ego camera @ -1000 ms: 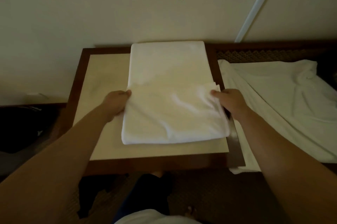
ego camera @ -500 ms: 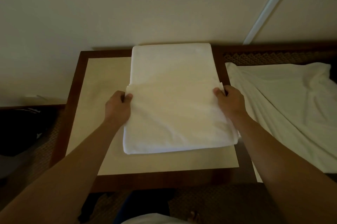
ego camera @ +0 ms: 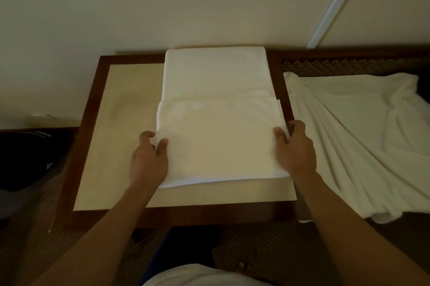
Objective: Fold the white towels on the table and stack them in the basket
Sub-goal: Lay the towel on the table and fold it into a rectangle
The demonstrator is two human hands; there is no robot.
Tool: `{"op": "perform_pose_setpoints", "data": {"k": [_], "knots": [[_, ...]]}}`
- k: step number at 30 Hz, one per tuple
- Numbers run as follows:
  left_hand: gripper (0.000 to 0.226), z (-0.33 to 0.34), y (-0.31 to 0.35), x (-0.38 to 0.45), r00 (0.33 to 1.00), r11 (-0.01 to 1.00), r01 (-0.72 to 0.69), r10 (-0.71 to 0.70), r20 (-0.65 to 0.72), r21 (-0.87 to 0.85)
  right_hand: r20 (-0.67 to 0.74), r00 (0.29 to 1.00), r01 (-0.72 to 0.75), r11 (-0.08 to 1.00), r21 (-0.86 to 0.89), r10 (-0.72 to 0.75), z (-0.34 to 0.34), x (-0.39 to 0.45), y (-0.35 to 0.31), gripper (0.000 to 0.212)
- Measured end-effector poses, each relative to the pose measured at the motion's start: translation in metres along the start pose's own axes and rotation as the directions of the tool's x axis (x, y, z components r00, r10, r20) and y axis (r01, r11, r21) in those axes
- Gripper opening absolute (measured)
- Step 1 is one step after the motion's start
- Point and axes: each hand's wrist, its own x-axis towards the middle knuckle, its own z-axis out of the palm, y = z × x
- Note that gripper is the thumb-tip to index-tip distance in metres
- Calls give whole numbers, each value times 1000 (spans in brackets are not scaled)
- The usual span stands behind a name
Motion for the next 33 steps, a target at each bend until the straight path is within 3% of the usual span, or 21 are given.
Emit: {"op": "perform_pose_setpoints", "data": {"k": [3, 6, 8, 10, 12, 15, 19, 22, 24, 27, 31, 33], "knots": [[42, -4, 1, 2, 995, 985, -48, 62, -77, 165, -110, 969, 185, 944, -272, -222, -3, 4, -1, 52], [41, 4, 19, 13, 915, 895, -354, 391, -97, 272, 60, 903, 415, 831, -369, -425, 2, 13, -23, 53], [45, 17, 37, 26, 839, 794, -538, 538, 84, 284, 267, 821, 570, 723, -390, -504, 16, 23, -39, 60], [61, 30, 48, 40, 772, 697, -634, 551, 316, 334, 408, 764, 643, 641, -419, -501, 29, 36, -47, 65], [71, 34, 48, 60, 776, 664, -626, 478, 412, 409, 428, 811, 574, 683, -453, -398, 31, 55, -46, 66], [74, 22, 41, 92, 846, 680, -531, 396, 357, 505, 317, 901, 424, 763, -488, -297, 18, 86, -43, 77], [87, 3, 47, 119, 859, 653, -511, 406, 310, 559, 384, 870, 475, 732, -489, -308, 5, 114, -56, 81], [79, 0, 55, 133, 823, 614, -569, 423, 380, 547, 462, 857, 456, 754, -472, -229, -3, 129, -67, 56], [62, 0, 60, 142, 822, 652, -570, 442, 359, 501, 460, 858, 433, 801, -413, -227, -10, 135, -70, 36], [48, 4, 62, 146, 861, 747, -508, 434, 264, 430, 298, 918, 338, 908, -246, -261, -7, 131, -70, 26], [48, 10, 54, 116, 871, 804, -484, 482, 96, 346, 115, 939, 344, 880, -329, -324, 9, 91, -52, 68], [42, 5, 43, 85, 808, 768, -579, 585, 67, 274, 130, 887, 461, 835, -300, -443, 7, 60, -38, 65]]}}
